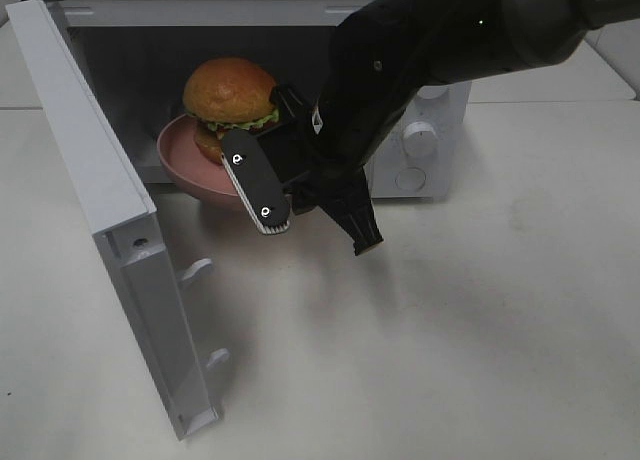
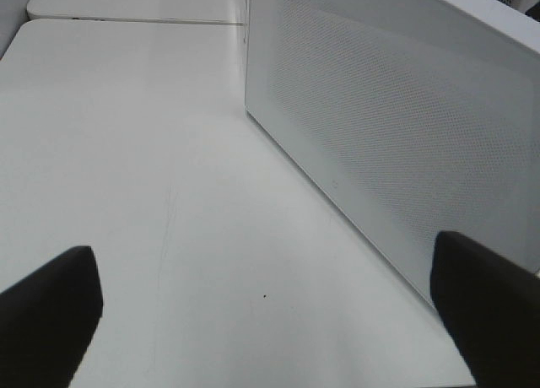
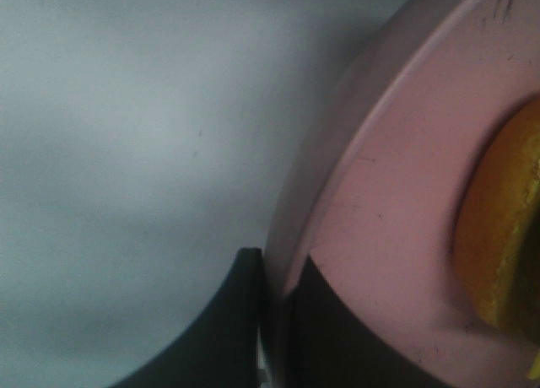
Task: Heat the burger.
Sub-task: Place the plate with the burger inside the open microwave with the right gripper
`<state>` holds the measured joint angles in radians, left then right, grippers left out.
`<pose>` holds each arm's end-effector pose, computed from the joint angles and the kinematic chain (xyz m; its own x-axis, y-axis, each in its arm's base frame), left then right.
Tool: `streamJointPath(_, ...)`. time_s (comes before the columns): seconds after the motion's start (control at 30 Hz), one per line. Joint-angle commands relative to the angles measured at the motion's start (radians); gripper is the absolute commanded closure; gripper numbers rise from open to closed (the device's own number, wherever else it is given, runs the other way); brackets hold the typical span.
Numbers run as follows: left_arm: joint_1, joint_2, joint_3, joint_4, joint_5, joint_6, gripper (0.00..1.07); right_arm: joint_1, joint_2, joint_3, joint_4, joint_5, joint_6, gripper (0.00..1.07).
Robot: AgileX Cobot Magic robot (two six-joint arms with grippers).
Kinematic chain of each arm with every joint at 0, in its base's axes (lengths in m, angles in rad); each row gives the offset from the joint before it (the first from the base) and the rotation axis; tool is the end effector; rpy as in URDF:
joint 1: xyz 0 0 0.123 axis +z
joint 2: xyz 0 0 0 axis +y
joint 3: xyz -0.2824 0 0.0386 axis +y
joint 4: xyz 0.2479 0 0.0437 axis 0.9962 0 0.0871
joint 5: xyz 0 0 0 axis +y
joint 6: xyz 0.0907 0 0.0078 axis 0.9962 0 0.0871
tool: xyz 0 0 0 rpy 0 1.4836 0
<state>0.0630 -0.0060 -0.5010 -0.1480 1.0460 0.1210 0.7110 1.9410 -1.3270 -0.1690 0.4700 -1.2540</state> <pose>-0.0050 -0.0120 0.2793 -0.4285 0.0191 -0.9033 0.0724 0.9973 -0.0132 0.3194 0.2659 0.1892 0.5059 -0.8621 -0.0276 -0.7274 -0.4093 -0.5508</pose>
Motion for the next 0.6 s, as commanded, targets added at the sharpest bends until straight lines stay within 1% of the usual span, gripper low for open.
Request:
streamJointPath(0.03,-0.002,-0.024,0.004,-0.009,-0.008,-0.003,0.09,-0.011,0.000,-0.045,-0.039,-0.039,0.023,1.07)
streamJointPath(0.1,-0.002,-0.024,0.004,-0.009,-0.008,-0.003,0.09,-0.011,0.017,-0.074,-0.058,-0.042,0.055,1.07)
streamJointPath(0.27,-0.002,-0.024,0.004,-0.009,-0.008,-0.003,0.09,-0.011,0.054,-0.124,-0.057,-0.040,0.087,1.07)
streamJointPath(0.43,-0.002,-0.024,0.004,-0.009,-0.008,-0.003,0.09,-0.011,0.076,-0.157,-0.060,-0.037,0.105,1.07)
streamJointPath(0.6,-0.002,-0.024,0.004,-0.009,-0.008,-0.003,0.09,-0.011,0.110,-0.206,-0.101,-0.023,0.159,1.07)
